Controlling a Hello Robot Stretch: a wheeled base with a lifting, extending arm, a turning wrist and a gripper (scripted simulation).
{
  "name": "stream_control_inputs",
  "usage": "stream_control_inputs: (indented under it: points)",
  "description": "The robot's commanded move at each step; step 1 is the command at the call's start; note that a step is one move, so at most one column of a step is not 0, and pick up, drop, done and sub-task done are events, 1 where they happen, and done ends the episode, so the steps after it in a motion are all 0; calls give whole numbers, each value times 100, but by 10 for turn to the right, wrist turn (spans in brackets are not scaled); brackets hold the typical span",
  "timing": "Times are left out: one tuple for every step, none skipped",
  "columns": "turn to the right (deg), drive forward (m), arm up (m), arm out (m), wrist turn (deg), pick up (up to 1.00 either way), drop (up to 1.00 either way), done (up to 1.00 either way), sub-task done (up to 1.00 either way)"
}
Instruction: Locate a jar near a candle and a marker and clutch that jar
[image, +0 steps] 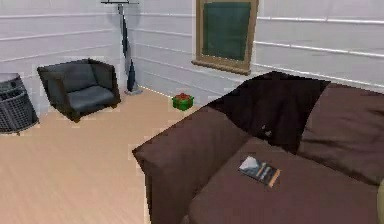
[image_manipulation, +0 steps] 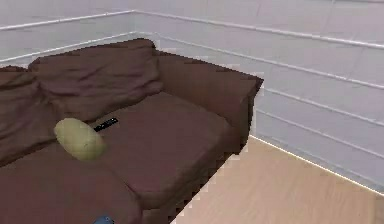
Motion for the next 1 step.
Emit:
stream_control_inputs:
  points:
    - [450,0,0,0,0,0,0,0,0]
